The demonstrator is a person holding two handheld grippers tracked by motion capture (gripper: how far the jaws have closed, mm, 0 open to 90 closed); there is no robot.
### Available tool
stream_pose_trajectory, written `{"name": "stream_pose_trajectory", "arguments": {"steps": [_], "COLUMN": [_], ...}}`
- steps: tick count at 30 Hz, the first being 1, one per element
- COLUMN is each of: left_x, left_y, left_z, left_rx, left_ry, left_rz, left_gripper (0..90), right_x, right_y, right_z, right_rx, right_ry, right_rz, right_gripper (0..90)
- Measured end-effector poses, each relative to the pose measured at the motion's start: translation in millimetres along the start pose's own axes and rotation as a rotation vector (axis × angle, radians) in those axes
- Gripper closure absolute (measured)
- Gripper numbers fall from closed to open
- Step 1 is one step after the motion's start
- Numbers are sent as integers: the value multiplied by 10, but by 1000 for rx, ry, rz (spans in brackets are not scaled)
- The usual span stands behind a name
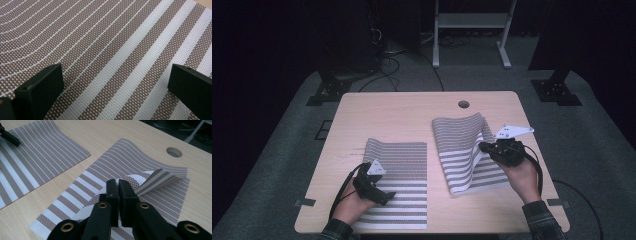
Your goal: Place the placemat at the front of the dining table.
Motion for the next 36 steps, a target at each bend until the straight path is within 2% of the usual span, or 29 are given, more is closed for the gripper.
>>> {"name": "stream_pose_trajectory", "arguments": {"steps": [8, 13, 20, 30, 36], "left_x": [-1, -1, 1, -1, -1], "left_y": [-1, -1, 0, 0, -1], "left_z": [-1, -1, 0, 4, 2], "left_rx": [1, 1, 2, 0, 0], "left_ry": [2, 2, -1, -2, -1], "left_rz": [-2, -2, -1, -3, -3], "left_gripper": [0, 0, 0, 0, 0], "right_x": [32, 57, 49, -97, -116], "right_y": [-254, -418, -623, -759, -815], "right_z": [82, 148, 243, 411, 497], "right_rx": [-30, -45, -73, -98, -112], "right_ry": [7, 27, 38, 66, 78], "right_rz": [36, 64, 74, 59, 64], "right_gripper": [872, 872, 872, 872, 872]}}
Point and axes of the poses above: each handheld gripper's, and its own axes: y roughly backward along the jaws, x roughly out of its underside, z roughly to its left, the point moved 10 cm from there along -y, roughly forward along the jaws, and after that the axes turned 5 degrees about x, right-handed, at the moved point
